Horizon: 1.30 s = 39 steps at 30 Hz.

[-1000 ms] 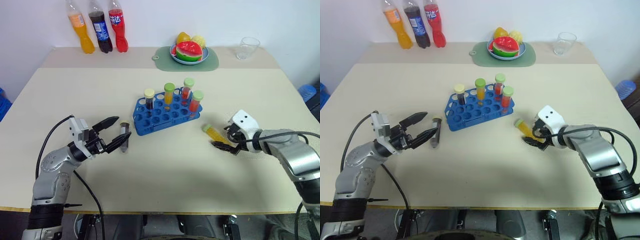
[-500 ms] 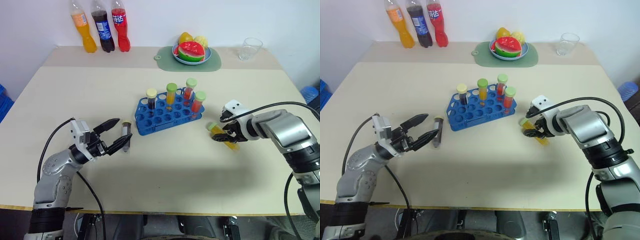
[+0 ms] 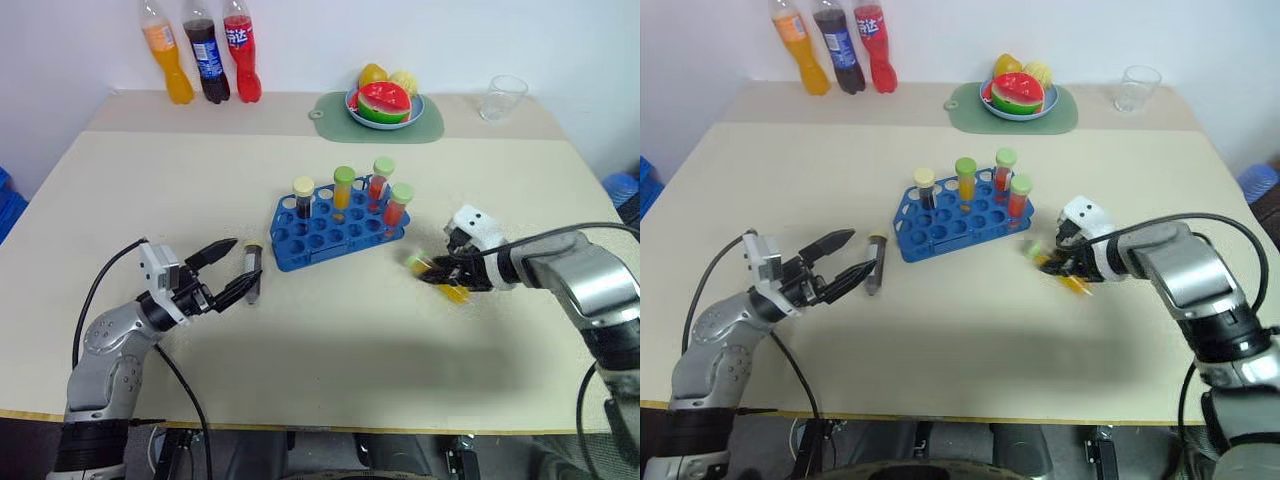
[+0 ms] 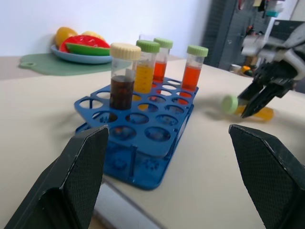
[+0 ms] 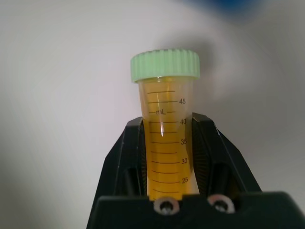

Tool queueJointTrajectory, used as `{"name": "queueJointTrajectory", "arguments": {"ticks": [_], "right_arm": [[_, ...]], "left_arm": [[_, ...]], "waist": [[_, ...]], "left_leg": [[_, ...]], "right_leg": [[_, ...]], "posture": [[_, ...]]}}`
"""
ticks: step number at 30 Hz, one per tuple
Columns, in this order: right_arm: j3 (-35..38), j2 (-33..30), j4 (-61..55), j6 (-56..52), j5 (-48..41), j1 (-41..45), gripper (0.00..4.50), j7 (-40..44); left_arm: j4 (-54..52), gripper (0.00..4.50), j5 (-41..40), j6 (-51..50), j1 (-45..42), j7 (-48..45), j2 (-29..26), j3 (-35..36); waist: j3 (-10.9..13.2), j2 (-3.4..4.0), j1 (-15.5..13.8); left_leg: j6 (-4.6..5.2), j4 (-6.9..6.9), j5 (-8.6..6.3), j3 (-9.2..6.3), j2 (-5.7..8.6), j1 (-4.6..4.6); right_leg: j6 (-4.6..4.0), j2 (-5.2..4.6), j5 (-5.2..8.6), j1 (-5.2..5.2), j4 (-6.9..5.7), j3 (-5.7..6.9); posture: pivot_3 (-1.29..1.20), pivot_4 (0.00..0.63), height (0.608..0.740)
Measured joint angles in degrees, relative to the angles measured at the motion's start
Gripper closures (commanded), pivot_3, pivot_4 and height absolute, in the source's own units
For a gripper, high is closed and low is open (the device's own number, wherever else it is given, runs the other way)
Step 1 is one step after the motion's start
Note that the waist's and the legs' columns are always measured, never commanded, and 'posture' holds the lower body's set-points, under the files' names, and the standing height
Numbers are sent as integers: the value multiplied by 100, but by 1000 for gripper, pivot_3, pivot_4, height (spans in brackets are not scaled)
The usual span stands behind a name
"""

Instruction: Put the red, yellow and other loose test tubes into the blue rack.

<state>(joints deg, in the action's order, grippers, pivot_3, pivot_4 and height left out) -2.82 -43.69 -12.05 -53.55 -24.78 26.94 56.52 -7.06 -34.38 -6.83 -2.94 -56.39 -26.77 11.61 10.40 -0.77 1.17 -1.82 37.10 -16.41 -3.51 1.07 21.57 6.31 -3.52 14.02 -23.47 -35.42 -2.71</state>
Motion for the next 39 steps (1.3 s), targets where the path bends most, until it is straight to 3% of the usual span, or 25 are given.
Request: {"name": "queueJointTrajectory", "arguments": {"ticks": [2, 7, 14, 17, 25, 39], "right_arm": [[302, 511, -241, 510, -364, -97, 3704, 16], [535, 1724, 8, 2213, -207, -132, 3704, -534], [453, 3166, 2051, 5163, 871, 63, 3704, -1570], [399, 3486, 2809, 6065, 1132, 240, 3704, -1820], [363, 3765, 3940, 7385, 1384, 538, 3704, -2065], [124, 3814, 3714, 7556, 1385, 247, 3704, -2007]], "left_arm": [[15, 332, 0, 0, -49, -29, -2, -1], [187, 332, 0, -5, -160, -110, -40, 7], [383, 332, 0, -10, -290, -202, -81, 50], [404, 332, -1, -10, -359, -199, -89, 76], [411, 332, -12, -15, -327, -200, -228, 251], [395, 332, -12, -54, -272, -599, -566, 267]], "waist": [[3, 5, -8], [0, 1, -21], [4, 7, 3], [5, 9, 7], [5, 9, 16], [3, 10, 134]], "left_leg": [[0, 2, 0, -1, 0, -4], [-1, 5, 0, -2, 3, -4], [-6, -1, 3, 0, 6, -5], [-8, -3, 4, -1, 6, -7], [-12, 1, 7, -1, 6, -17], [-13, 1, 7, -5, 5, -21]], "right_leg": [[0, 1, 0, 1, -6, 1], [0, -4, 0, 5, -5, 2], [-1, -6, -2, -5, -14, -1], [-2, -6, -1, -11, -29, -2], [-5, -6, 0, -12, -55, -7], [-6, -5, 1, -10, -61, -8]], "posture": [[0, 150, 740], [0, 150, 740], [0, 150, 740], [0, 150, 740], [0, 150, 740], [0, 150, 740]]}}
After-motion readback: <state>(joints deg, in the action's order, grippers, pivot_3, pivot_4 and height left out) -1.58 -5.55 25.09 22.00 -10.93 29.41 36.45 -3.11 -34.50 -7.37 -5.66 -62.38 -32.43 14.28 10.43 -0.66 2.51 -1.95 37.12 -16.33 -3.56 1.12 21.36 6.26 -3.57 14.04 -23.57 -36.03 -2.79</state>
